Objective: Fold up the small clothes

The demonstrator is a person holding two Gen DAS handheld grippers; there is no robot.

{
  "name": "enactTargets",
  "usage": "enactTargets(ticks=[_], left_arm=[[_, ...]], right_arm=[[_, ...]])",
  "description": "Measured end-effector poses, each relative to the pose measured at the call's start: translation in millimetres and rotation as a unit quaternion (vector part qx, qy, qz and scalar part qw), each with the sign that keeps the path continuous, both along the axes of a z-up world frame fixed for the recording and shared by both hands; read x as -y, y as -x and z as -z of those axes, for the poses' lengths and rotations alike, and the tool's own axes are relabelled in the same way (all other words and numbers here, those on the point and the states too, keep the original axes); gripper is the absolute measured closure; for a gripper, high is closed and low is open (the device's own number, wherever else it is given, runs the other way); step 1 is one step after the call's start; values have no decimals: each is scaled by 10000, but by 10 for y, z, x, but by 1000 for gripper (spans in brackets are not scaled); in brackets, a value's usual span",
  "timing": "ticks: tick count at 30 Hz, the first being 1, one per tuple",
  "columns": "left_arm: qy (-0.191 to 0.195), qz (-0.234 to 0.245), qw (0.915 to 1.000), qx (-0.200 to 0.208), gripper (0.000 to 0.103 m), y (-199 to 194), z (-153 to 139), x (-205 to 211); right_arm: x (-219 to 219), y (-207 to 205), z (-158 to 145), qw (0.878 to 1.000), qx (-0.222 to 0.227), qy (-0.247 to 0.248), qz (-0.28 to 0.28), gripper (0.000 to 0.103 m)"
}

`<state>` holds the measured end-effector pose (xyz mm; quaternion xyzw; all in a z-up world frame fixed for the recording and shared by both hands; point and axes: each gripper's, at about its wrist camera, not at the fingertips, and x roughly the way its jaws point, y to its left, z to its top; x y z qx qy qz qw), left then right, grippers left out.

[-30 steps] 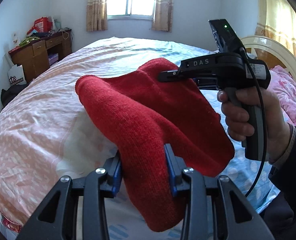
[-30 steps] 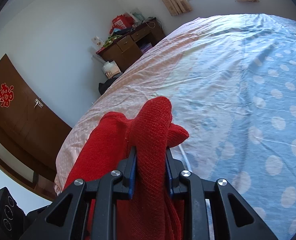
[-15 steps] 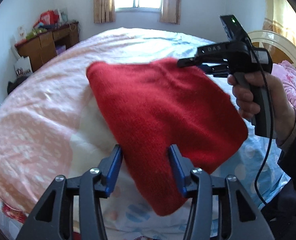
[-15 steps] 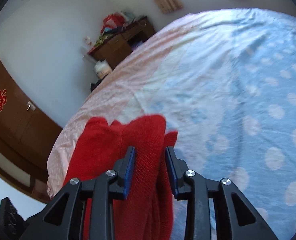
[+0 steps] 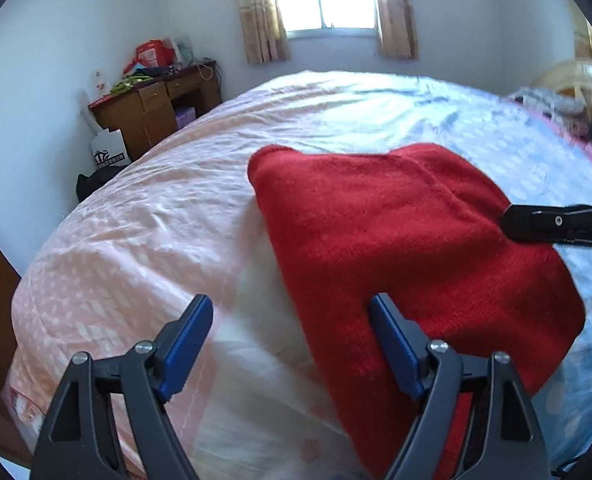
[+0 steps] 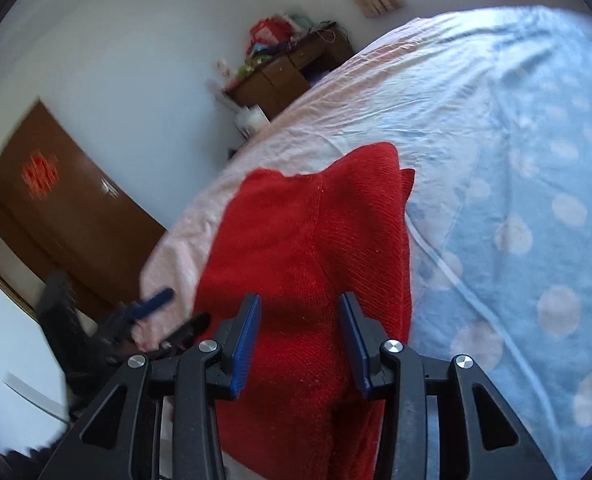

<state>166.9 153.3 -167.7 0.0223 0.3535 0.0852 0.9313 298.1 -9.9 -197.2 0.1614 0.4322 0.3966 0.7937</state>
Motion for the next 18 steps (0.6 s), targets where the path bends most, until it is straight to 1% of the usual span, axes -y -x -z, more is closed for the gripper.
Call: enactTargets(ticks=[3, 5, 6, 7, 8, 9, 12, 14, 16, 18], left_arm=[[-102, 36, 9999, -36, 18, 70, -72, 46], [6, 80, 10000, -26, 18, 150, -154, 46], [102, 133, 9999, 6, 16, 220, -224, 61], [173, 172, 9997, 58, 12, 256, -274, 74], [229, 204, 9994, 148, 7, 303, -332, 88], [253, 224, 9990, 284, 5, 346, -402, 108], [220, 276, 9976, 593, 4, 454, -595, 201], [253, 313, 9965, 736, 4, 496, -686, 237], [273, 318, 9955, 848, 3, 535, -747, 260], [249, 354, 9950, 904, 2, 568, -788, 298]], right_arm=[[21, 44, -112, 9998, 35, 125, 134, 61], [78, 155, -254, 9982, 271, 353, 409, 59], [107, 272, -371, 9952, 508, 551, 627, 52], [131, 399, -486, 9908, 759, 755, 834, 43], [160, 520, -586, 9854, 1015, 905, 1026, 40], [196, 678, -693, 9788, 1314, 998, 1216, 38], [260, 1047, -907, 9630, 1954, 1147, 1458, 37], [276, 1211, -985, 9530, 2236, 1285, 1588, 37], [305, 1297, -1041, 9447, 2464, 1361, 1684, 36], [356, 1338, -1073, 9403, 2544, 1366, 1799, 36]])
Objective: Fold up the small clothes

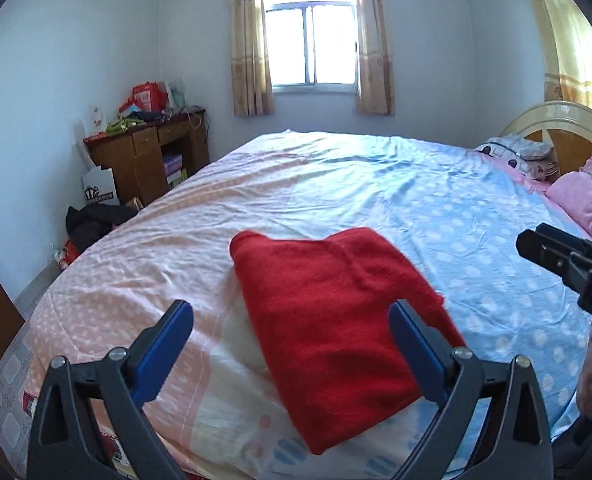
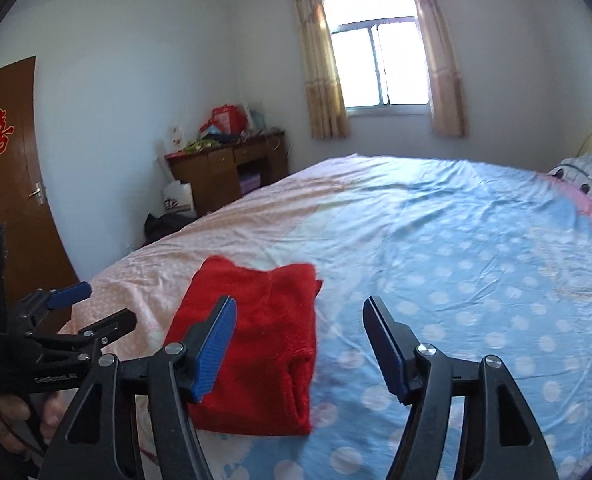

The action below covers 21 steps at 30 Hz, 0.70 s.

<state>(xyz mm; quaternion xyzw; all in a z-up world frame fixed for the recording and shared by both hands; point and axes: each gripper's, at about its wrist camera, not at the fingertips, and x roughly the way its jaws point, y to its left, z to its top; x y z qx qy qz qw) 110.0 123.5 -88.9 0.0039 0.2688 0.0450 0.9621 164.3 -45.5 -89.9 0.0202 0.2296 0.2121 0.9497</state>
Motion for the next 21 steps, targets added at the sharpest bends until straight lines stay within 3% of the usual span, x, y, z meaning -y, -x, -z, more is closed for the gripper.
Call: enactTargets(ticks=[9, 21], left_arm=[[-28, 64, 10000, 61, 2, 15, -39, 38], [23, 24, 10000, 57, 2, 19, -37, 10]], right_arm=[[173, 60, -40, 9996, -63, -206, 176, 36], [104, 122, -46, 9999, -21, -120, 75, 36]])
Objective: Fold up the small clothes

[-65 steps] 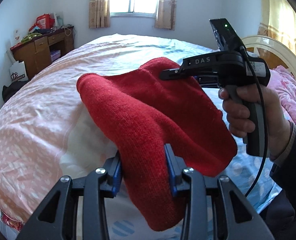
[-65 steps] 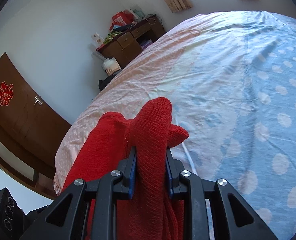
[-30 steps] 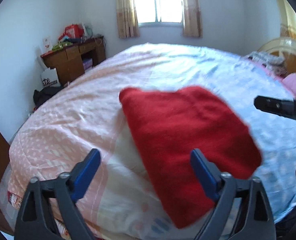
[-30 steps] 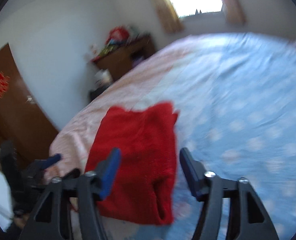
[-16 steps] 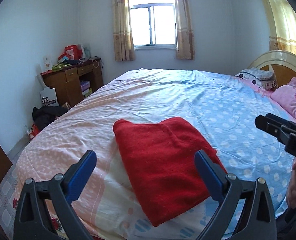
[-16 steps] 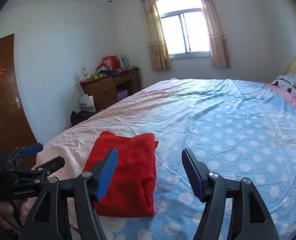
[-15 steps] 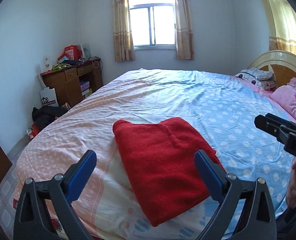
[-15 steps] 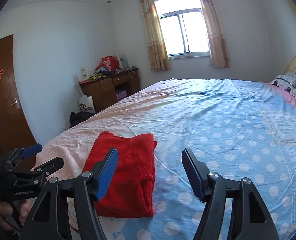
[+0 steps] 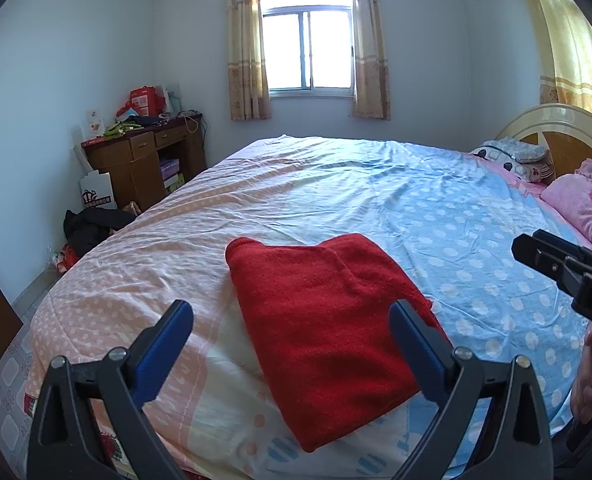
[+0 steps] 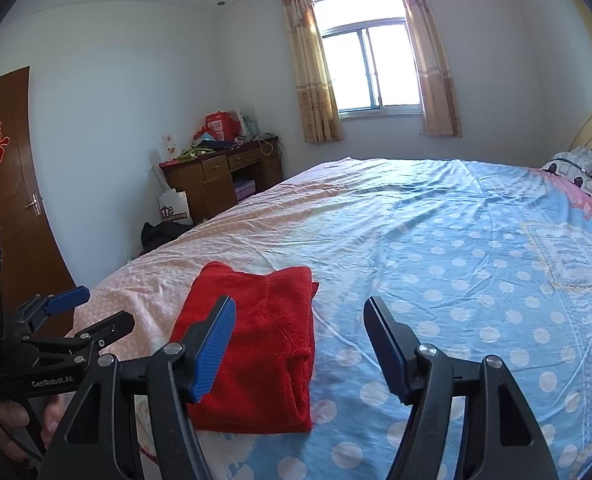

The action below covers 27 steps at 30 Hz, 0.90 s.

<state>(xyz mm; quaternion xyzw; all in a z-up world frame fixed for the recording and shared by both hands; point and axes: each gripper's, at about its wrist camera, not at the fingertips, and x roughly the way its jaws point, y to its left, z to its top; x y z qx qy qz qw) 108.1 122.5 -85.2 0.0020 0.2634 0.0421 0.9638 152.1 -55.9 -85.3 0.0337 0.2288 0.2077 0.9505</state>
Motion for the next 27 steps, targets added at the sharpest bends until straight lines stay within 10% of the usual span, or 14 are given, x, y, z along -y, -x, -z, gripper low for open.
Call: enactTargets(ticks=[27], left_arm=[[-6, 4, 10000, -13, 2, 2, 2, 6]], right_arm=[[-22, 50, 5, 10000, 25, -15, -44, 35]])
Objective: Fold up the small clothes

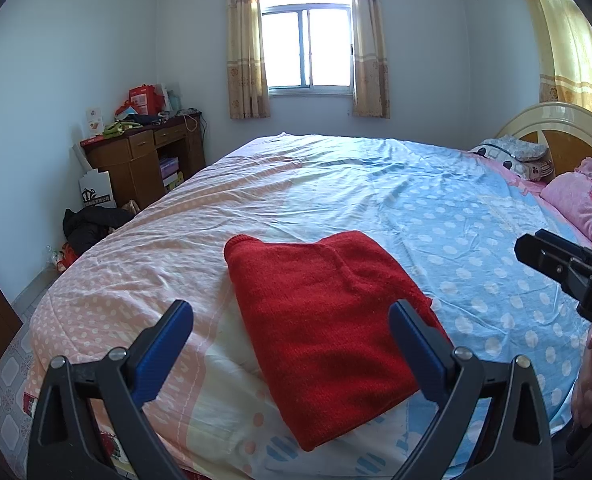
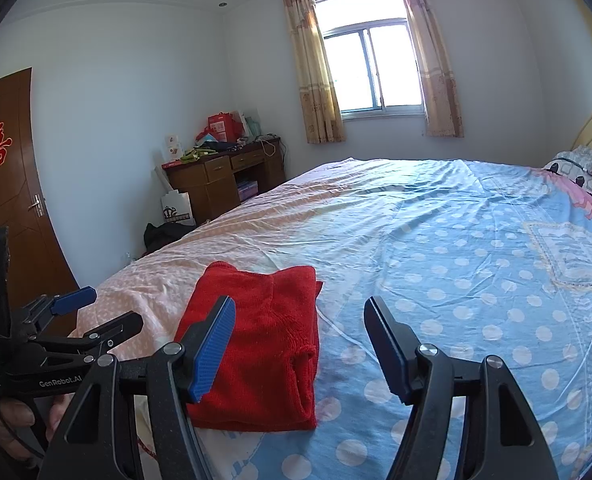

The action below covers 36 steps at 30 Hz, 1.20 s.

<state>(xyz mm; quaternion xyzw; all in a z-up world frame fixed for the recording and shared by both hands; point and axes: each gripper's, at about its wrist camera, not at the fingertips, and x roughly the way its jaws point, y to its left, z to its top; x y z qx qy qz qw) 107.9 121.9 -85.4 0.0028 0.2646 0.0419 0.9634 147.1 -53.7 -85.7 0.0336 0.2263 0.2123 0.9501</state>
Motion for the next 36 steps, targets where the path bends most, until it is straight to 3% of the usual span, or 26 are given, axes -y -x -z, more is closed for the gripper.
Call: enactTargets(ticks=[9, 23, 36], left_arm=[[8, 22, 10000, -1, 2, 5, -1, 8], [85, 24, 9995, 290, 0, 82, -166, 10], [130, -286, 9989, 338, 0, 61, -165, -129]], right_arm=[[-2, 31, 4, 10000, 65, -18, 6, 35], [9, 236, -155, 9981, 606, -140, 46, 35], [-40, 302, -191, 9976, 679, -90, -17, 35]])
